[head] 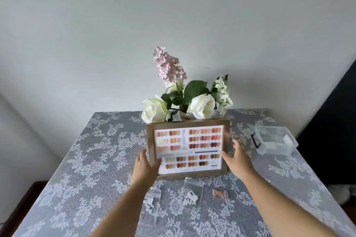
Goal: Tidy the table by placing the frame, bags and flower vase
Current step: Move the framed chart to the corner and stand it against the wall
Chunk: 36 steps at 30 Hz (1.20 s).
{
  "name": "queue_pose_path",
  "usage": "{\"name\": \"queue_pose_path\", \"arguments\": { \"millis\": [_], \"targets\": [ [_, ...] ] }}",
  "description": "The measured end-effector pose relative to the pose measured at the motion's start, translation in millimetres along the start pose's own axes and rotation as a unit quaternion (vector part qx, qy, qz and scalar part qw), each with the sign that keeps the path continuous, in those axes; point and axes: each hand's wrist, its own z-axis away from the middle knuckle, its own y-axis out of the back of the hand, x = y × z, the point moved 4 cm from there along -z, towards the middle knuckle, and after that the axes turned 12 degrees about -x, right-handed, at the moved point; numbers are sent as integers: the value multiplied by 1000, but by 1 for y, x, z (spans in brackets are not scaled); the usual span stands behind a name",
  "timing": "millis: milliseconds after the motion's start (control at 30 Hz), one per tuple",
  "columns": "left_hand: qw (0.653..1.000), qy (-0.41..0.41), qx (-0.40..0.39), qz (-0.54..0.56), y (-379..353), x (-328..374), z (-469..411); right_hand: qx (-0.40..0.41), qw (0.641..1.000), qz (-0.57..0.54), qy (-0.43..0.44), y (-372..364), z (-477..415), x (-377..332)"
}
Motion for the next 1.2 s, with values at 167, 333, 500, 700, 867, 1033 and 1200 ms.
{"name": "queue_pose_path", "arguments": {
  "millis": [167, 333, 500, 700, 867, 1033, 1200],
  "targets": [
    [992, 9, 15, 123, -5, -7, -27, -34, 996, -72, -31, -20, -23, 9],
    [991, 12, 64, 120, -1, -8, -32, 60, 997, -51, 1, -16, -26, 7],
    [990, 3, 61, 125, 6, -12, -11, 63, 997, -13, 45, -10, -12, -1],
    [982, 23, 118, 145, 43, -29, 28, 39, 990, -8, 134, -15, 15, -38],
    [966, 60, 196, 158, 81, -63, 65, -20, 984, -16, 177, -52, 31, -77],
    [949, 82, 242, 185, 125, -103, 82, -55, 973, -37, 221, -93, 39, -128],
    [936, 85, 282, 190, 182, -143, 59, -57, 969, -49, 236, -143, 31, -186]
  ]
}}
